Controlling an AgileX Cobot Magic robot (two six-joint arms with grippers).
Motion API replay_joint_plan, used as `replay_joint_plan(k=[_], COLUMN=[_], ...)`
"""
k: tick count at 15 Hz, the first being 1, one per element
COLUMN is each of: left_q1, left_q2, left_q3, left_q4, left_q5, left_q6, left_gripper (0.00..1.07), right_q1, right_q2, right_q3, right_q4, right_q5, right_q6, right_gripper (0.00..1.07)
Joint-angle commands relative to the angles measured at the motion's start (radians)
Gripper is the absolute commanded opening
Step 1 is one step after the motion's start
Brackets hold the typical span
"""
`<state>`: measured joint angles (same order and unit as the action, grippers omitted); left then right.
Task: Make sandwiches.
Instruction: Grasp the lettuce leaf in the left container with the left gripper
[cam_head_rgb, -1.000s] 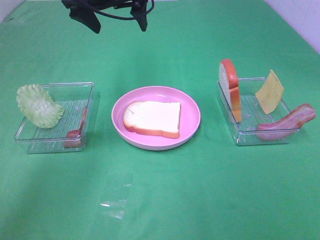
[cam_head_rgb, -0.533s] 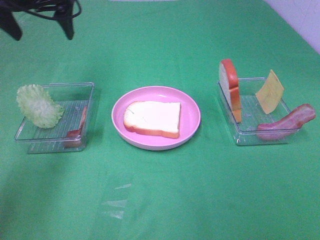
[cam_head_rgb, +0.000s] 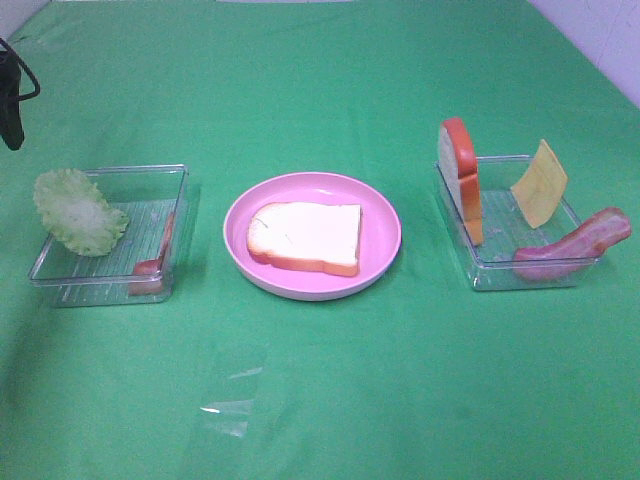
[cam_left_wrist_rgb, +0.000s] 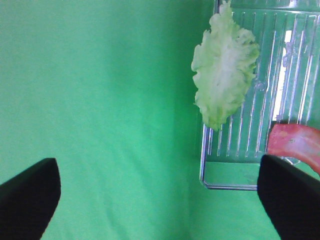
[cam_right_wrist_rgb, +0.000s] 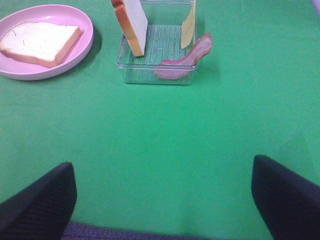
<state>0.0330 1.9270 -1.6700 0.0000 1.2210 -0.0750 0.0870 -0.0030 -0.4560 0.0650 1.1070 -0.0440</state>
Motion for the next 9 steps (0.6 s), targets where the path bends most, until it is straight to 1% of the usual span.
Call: replay_joint_plan(k=[1,5,9], left_q1=[-0.002,-0.002,-0.002], left_q2=[-0.009,-0.004,0.042], left_q3=[0.006,0.006,0.006], left_q4=[-0.039,-0.07,-0.076], left_q5=[0.024,-0.036,-0.105], left_q6=[0.012,0.052,0.058], left_gripper=[1.02,1.02,1.02], right_q1=[-0.006,-0.006,-0.006], right_q2=[-0.026,-0.026,-0.026], right_q3=[0.004,0.004,0.004], right_q4=[-0.009,-0.009,-0.009], right_q5=[-0.004,-0.004,-0.004], right_q6=[0.004,0.004,0.004], right_gripper=[0.93,0.93,0.93])
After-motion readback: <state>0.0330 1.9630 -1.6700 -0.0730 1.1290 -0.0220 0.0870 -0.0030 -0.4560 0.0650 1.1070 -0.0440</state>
